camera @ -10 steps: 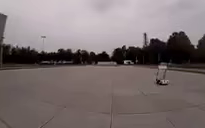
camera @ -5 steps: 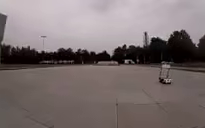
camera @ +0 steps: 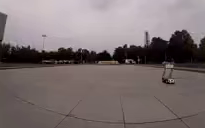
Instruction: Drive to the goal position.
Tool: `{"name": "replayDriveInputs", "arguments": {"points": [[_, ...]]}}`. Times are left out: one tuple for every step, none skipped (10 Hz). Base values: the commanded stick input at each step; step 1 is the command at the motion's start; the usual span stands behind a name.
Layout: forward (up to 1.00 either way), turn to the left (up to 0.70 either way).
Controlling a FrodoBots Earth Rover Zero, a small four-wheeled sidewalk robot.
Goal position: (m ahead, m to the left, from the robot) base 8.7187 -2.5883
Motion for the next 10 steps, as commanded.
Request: {"name": "replayDriveInputs", "arguments": {"points": [[1.0, 0.0], [1.0, -0.11], [1.0, -0.27], [1.0, -0.27], [1.0, -0.27], [1.0, -0.27], [1.0, -0.27], [1.0, -0.27], [1.0, -0.27], [1.0, -0.15]]}}
